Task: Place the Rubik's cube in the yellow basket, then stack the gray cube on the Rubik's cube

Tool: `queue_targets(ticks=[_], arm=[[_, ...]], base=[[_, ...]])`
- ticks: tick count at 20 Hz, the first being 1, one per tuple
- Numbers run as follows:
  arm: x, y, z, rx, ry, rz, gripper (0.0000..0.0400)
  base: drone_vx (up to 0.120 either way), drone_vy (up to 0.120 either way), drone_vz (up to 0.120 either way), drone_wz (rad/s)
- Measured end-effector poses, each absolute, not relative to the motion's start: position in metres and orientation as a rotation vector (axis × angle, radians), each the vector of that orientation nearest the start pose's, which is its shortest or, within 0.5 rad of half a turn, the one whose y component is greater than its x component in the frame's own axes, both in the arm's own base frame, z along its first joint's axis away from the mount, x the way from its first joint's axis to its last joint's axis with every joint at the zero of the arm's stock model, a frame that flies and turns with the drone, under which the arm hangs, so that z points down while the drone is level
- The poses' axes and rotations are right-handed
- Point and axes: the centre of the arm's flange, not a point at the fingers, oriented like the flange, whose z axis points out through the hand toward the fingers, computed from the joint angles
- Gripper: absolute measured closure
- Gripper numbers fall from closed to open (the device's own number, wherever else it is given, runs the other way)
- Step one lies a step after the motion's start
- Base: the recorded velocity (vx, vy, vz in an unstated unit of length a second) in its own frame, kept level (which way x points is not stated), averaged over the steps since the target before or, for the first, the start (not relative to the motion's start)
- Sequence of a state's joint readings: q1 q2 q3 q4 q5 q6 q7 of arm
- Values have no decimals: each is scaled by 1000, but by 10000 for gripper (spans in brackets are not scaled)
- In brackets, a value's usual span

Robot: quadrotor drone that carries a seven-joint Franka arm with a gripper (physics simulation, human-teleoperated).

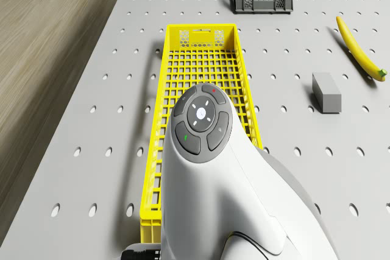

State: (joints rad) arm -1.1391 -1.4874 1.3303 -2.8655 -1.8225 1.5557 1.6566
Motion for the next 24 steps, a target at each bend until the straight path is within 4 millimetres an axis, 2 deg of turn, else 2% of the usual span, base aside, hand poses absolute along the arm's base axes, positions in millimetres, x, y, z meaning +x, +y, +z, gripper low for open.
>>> queue_targets(ticks=[24], arm=[[307,8,501,1,-2,786,75]], base=[[120,0,0,0]])
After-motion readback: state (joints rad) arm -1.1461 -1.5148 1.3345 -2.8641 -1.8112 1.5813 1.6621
